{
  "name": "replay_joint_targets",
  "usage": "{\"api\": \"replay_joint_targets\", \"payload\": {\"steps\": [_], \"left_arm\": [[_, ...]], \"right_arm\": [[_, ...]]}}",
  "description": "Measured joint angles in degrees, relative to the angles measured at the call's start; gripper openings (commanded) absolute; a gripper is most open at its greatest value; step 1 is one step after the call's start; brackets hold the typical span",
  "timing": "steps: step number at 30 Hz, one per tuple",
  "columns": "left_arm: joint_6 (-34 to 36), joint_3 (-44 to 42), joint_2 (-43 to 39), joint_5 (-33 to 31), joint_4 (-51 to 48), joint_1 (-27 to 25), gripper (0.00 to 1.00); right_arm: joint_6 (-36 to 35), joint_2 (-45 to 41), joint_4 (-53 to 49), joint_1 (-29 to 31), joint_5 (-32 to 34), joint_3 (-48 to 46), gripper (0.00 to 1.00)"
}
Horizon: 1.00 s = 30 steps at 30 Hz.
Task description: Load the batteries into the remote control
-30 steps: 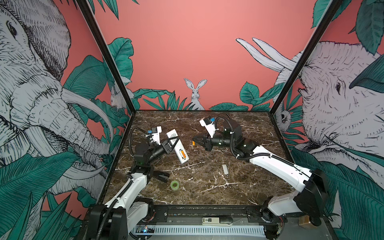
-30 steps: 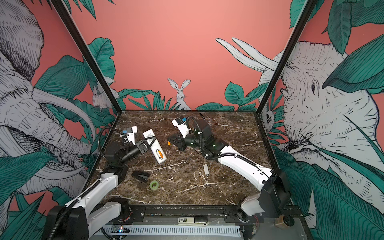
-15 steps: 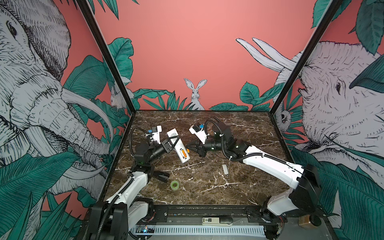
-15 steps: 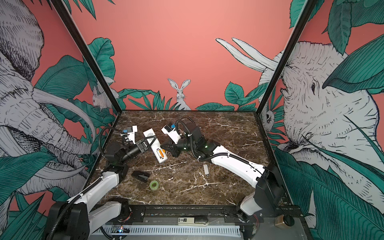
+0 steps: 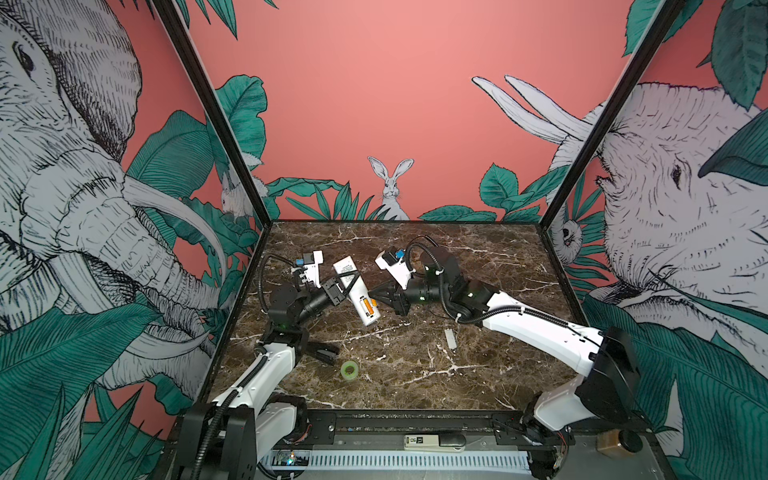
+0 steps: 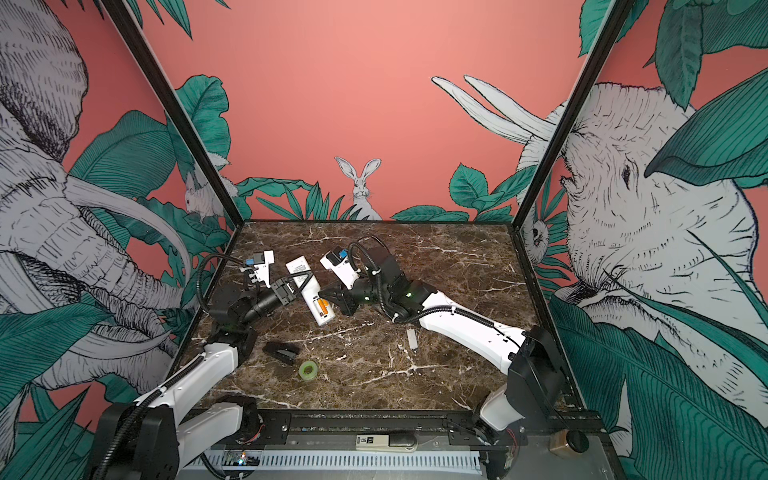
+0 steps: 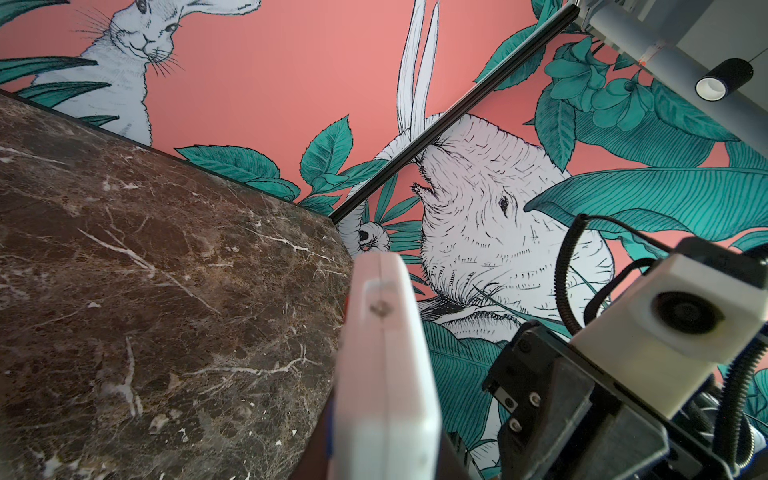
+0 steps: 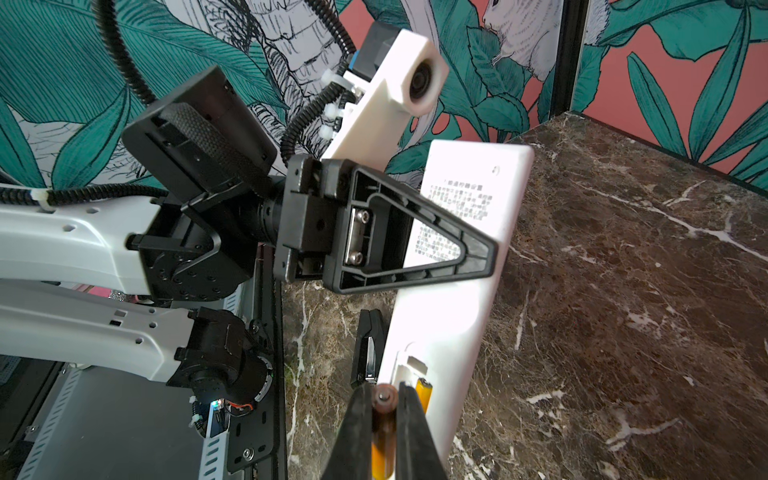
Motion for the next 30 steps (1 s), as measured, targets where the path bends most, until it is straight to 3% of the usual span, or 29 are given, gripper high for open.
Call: {"api": "replay_joint_targets", "payload": {"steps": [30], "left_arm": [[-1.1,0.0,-0.3,0.0,0.4,0.0,0.0]], "right_arm": [[3.6,1.6,6.8,1.5,4.0,-3.6,0.0]]}}
